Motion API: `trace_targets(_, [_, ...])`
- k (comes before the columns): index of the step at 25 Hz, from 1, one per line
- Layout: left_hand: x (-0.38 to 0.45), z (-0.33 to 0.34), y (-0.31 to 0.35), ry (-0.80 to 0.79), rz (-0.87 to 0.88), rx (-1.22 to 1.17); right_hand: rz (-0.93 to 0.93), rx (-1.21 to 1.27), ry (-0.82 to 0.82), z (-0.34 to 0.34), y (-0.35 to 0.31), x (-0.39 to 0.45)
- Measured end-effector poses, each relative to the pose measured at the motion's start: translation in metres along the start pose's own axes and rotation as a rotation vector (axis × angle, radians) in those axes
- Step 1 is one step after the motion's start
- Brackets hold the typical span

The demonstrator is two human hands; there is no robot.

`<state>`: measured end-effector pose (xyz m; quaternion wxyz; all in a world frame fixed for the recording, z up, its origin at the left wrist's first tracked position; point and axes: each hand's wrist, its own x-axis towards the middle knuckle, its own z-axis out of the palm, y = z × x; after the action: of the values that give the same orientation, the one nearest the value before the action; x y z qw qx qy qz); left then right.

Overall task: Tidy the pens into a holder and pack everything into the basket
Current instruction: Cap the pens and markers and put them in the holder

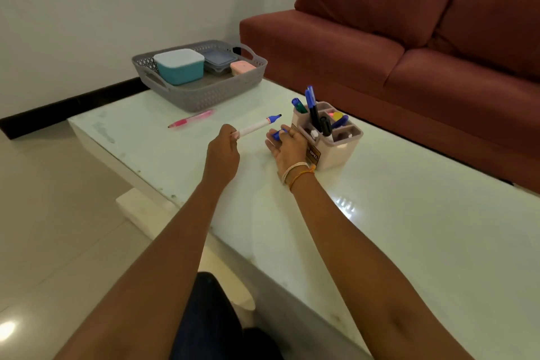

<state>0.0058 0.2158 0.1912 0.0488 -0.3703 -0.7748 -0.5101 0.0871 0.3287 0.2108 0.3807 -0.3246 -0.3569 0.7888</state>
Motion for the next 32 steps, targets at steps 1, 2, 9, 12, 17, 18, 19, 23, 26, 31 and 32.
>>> trace_targets(1, [-0.003, -0.002, 0.0, 0.012, 0.006, -0.014, -0.015, 0.013, -0.008, -0.002, -0.001, -0.003])
trace_targets(2, [-0.005, -0.004, 0.0, 0.029, 0.006, -0.023, -0.026, 0.02, -0.01, -0.003, -0.001, -0.006])
trace_targets(9, [-0.014, -0.007, -0.002, 0.023, 0.086, -0.031, 0.012, 0.257, 0.042, -0.01, -0.006, -0.005])
trace_targets(12, [-0.013, -0.007, -0.003, 0.017, 0.1, -0.029, 0.026, 0.256, 0.027, -0.012, -0.005, -0.005])
trace_targets(17, [-0.014, -0.008, -0.001, 0.011, 0.075, -0.039, -0.055, 0.26, 0.076, -0.009, -0.001, 0.001])
trace_targets(18, [-0.014, -0.008, -0.001, 0.0, 0.079, -0.042, -0.064, 0.243, 0.067, -0.009, -0.001, 0.001])
trace_targets(19, [-0.014, -0.007, -0.002, -0.009, 0.083, -0.046, -0.066, 0.218, 0.045, -0.009, -0.001, 0.001])
trace_targets(23, [-0.014, -0.009, -0.002, -0.04, 0.081, -0.05, -0.018, 0.124, -0.057, -0.013, -0.003, -0.003])
trace_targets(26, [-0.013, -0.009, 0.0, -0.092, 0.055, -0.058, -0.005, 0.11, -0.078, -0.013, -0.004, -0.004])
trace_targets(31, [-0.012, -0.009, 0.002, -0.093, -0.059, -0.022, -0.054, 0.042, -0.034, -0.006, -0.002, -0.002])
trace_targets(32, [-0.013, -0.01, 0.003, -0.096, -0.076, -0.005, -0.058, 0.024, -0.023, -0.004, -0.001, -0.002])
